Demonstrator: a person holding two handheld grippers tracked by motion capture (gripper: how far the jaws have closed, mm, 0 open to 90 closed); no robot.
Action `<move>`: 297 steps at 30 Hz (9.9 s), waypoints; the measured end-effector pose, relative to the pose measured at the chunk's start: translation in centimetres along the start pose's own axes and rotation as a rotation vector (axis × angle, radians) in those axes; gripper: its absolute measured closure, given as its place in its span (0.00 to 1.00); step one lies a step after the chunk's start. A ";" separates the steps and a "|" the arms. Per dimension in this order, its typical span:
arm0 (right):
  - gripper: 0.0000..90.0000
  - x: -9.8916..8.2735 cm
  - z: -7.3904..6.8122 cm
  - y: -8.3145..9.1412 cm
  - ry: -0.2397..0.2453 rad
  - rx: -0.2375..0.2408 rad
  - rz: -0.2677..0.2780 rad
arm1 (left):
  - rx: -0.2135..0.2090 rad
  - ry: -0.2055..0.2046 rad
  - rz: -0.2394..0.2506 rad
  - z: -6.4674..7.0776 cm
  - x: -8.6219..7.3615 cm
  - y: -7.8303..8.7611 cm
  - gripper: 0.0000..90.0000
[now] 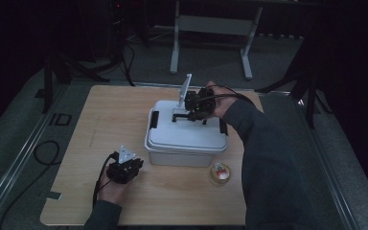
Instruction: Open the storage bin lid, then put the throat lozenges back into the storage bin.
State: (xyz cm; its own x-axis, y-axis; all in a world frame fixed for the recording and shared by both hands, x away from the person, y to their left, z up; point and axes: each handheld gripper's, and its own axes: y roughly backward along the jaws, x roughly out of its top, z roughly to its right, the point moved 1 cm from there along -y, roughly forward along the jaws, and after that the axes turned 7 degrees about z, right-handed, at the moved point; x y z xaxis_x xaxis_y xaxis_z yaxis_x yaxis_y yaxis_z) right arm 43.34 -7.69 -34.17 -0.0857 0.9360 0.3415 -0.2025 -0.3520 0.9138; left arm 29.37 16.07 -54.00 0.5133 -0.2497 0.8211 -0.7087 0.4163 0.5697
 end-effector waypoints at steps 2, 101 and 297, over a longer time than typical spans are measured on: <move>0.94 -0.3 0.0 0.0 0.000 -0.003 0.005 | 0.001 0.001 0.001 0.0 0.0 0.0 0.90; 0.94 -17.8 1.3 5.8 -0.337 -0.140 -0.036 | -0.004 -0.003 -0.003 0.2 0.0 -0.4 0.90; 0.20 -16.5 -11.2 -9.0 -0.394 0.070 -0.055 | -0.003 0.009 -0.003 0.2 0.2 -0.6 0.81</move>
State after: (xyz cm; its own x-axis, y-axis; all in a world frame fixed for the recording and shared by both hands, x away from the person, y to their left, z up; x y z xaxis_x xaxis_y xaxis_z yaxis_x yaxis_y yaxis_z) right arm 35.65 -20.06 -50.51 0.3064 0.8903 0.3369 -0.1279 -0.3122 0.9414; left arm 29.77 15.61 -54.17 0.5199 -0.2432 0.8189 -0.7055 0.4183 0.5721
